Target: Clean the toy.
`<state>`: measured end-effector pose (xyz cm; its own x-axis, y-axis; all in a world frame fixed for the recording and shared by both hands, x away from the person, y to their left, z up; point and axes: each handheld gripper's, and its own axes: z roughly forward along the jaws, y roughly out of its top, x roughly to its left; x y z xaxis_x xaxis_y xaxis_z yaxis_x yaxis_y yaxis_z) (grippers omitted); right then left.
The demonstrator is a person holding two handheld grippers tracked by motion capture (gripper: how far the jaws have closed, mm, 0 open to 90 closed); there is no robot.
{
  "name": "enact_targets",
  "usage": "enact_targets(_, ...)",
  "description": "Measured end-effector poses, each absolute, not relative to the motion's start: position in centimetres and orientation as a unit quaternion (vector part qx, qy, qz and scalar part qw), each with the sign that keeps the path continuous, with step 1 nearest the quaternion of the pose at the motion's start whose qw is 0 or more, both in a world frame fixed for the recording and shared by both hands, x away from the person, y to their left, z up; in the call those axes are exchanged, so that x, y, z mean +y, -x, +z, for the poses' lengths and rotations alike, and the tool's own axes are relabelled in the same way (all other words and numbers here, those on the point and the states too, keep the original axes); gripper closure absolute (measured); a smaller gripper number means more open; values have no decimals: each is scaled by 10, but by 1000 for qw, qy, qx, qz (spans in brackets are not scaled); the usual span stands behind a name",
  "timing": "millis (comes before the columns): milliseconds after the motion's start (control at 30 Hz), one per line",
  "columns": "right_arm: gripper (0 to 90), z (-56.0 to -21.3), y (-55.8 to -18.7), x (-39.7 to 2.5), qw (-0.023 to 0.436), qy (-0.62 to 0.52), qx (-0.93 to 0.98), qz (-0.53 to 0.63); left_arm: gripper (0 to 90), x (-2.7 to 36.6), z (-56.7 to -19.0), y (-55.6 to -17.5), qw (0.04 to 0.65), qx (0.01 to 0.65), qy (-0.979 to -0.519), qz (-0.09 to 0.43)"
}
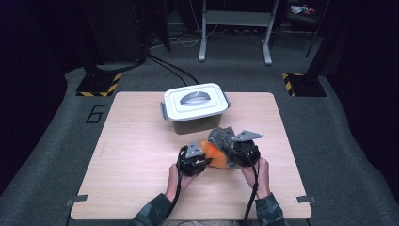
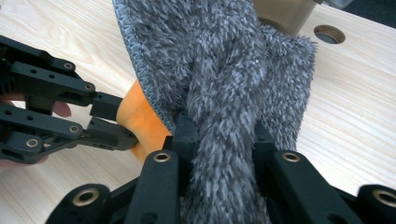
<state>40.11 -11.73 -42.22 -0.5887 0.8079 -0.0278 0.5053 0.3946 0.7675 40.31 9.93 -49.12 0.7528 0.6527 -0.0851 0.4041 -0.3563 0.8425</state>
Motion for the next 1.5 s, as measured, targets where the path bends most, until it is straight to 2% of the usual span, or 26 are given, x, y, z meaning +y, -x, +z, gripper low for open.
enact_targets(467, 711, -441, -407, -151, 214, -465, 785, 348, 735, 101, -493, -403, 465, 324, -813, 133)
enact_targets(833, 711, -474, -420, -167, 192, -508, 783, 304, 735, 102, -494, -403, 464, 323, -814, 133)
enact_targets(1100, 714, -501, -430, -172, 159, -522, 787, 287, 733, 103, -495, -403, 462, 326, -814, 135)
enact_targets(1267, 718, -496, -428, -174, 166, -527, 783, 287, 732, 105, -496, -404, 463, 326, -813, 131)
enact_targets(1500, 723, -462, -410, -176, 199, -516, 766, 329, 730, 103, -496, -405, 466, 330, -811, 129)
